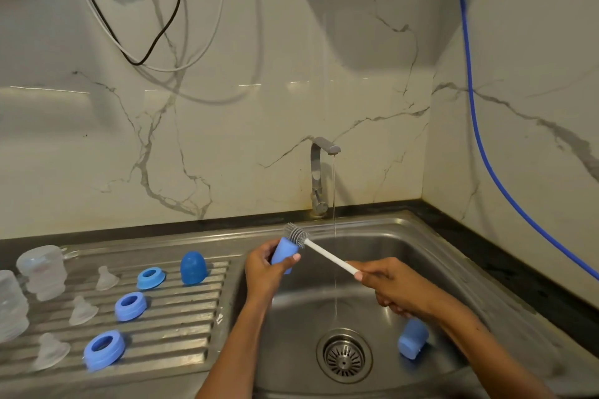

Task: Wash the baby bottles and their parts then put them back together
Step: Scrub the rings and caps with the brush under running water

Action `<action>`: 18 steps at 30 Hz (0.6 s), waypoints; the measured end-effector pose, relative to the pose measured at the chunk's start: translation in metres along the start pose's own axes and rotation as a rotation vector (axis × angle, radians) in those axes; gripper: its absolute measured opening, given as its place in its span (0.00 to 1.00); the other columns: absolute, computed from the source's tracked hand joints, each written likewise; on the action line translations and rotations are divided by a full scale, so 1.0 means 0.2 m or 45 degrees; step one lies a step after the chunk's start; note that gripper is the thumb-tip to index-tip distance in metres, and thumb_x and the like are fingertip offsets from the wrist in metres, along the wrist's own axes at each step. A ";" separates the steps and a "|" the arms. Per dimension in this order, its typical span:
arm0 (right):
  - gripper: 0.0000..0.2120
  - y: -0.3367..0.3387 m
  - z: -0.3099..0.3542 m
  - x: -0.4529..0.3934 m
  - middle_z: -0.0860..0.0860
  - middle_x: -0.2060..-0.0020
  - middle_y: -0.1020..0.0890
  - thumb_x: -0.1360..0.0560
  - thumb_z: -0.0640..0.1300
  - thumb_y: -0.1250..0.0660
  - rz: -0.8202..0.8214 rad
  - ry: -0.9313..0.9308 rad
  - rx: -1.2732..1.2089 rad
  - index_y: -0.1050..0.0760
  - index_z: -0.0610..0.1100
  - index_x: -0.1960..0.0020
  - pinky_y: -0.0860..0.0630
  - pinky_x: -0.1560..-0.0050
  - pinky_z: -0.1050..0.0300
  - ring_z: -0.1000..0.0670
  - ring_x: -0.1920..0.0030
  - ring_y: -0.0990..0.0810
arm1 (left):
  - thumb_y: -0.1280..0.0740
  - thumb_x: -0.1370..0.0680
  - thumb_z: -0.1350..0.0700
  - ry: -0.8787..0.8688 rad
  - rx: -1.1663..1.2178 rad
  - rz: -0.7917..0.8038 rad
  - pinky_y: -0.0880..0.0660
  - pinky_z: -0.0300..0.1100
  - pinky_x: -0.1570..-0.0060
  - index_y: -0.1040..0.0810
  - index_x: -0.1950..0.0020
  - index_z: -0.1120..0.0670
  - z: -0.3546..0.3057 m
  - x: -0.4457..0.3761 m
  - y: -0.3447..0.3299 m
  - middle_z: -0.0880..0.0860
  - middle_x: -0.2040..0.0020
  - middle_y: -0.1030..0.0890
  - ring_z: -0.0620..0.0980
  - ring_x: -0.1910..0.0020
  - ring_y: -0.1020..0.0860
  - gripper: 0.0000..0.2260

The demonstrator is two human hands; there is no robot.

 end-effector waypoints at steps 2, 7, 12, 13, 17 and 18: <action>0.09 0.04 -0.02 0.03 0.54 0.76 0.29 0.21 0.55 0.38 0.067 -0.022 -0.016 0.24 0.63 0.42 0.36 0.77 0.66 0.58 0.78 0.35 | 0.25 0.30 0.64 -0.007 -0.028 -0.042 0.22 0.33 0.60 0.23 0.39 0.61 0.01 0.00 0.01 0.55 0.47 0.19 0.50 0.51 0.20 0.21; 0.11 -0.05 0.01 -0.02 0.54 0.72 0.28 0.20 0.51 0.39 -0.073 0.042 0.119 0.27 0.66 0.42 0.33 0.72 0.63 0.58 0.74 0.32 | 0.24 0.31 0.63 -0.066 -0.115 0.067 0.20 0.49 0.50 0.22 0.40 0.63 -0.03 0.04 -0.08 0.59 0.45 0.19 0.54 0.48 0.20 0.21; 0.10 0.02 -0.02 0.03 0.55 0.77 0.29 0.21 0.56 0.38 0.100 -0.005 -0.033 0.24 0.65 0.42 0.36 0.77 0.65 0.58 0.78 0.35 | 0.24 0.32 0.64 -0.003 -0.054 -0.108 0.20 0.48 0.50 0.22 0.40 0.61 0.00 0.02 0.00 0.57 0.47 0.18 0.54 0.49 0.19 0.22; 0.10 0.03 -0.03 0.04 0.55 0.77 0.29 0.22 0.56 0.38 0.098 -0.004 -0.022 0.24 0.65 0.42 0.36 0.77 0.65 0.58 0.77 0.35 | 0.24 0.32 0.64 -0.013 -0.064 -0.097 0.20 0.48 0.50 0.22 0.40 0.61 0.00 0.02 0.00 0.57 0.47 0.18 0.54 0.49 0.19 0.22; 0.12 -0.04 -0.02 -0.03 0.54 0.74 0.28 0.20 0.52 0.39 -0.070 0.016 0.086 0.28 0.72 0.47 0.33 0.74 0.64 0.59 0.76 0.33 | 0.23 0.34 0.64 -0.062 -0.065 0.016 0.19 0.48 0.51 0.21 0.41 0.62 -0.03 0.04 -0.08 0.57 0.48 0.17 0.53 0.50 0.18 0.22; 0.14 -0.05 -0.01 -0.05 0.54 0.72 0.28 0.20 0.52 0.39 -0.102 0.027 0.108 0.30 0.74 0.46 0.33 0.74 0.64 0.59 0.76 0.33 | 0.23 0.34 0.64 -0.064 -0.065 0.026 0.19 0.48 0.51 0.21 0.41 0.63 -0.03 0.04 -0.08 0.57 0.48 0.17 0.53 0.50 0.18 0.22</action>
Point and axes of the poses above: each hand's wrist, its own x-axis away from the middle knuckle, its own y-axis out of the back of the hand, z = x × y, the point moved 3 cm from there along -x, towards the middle knuckle
